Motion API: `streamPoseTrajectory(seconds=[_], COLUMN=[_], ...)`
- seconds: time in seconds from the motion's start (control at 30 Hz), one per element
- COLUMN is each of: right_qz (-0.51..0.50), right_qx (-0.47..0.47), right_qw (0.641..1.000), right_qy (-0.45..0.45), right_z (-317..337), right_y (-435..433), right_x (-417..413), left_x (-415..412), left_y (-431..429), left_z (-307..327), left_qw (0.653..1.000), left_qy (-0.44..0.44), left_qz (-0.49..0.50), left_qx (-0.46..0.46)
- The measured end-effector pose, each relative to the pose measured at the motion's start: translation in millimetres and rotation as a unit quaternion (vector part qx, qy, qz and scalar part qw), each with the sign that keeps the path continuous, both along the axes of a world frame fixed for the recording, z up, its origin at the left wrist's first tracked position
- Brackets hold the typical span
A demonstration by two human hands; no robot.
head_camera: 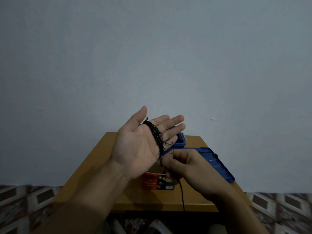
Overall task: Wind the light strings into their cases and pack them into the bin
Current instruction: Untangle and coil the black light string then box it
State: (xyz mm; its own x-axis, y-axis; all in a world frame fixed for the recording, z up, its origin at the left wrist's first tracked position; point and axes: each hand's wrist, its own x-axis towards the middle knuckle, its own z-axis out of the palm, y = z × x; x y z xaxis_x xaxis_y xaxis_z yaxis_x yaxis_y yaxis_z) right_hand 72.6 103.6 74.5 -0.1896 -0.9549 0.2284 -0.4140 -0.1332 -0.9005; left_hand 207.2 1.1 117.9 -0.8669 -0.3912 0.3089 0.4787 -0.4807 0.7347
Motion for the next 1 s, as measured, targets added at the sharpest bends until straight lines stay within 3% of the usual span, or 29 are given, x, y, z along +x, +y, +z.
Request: streamPoseTrajectory(seconds=[0.33, 1.0], right_qz=[-0.006, -0.014], right_qx=[0.010, -0.091], right_qw=[1.000, 0.995], right_qy=[0.013, -0.031], right_z=[1.1, 37.5], right_y=[3.6, 19.8], right_x=[-1.1, 4.5], left_x=[-0.4, -4.2], left_y=[1.2, 3.7], left_z=[2.5, -1.6], left_qw=[0.994, 0.985], left_qy=[-0.006, -0.131], left_qz=[0.096, 0.073], left_qx=[0.054, -0.084])
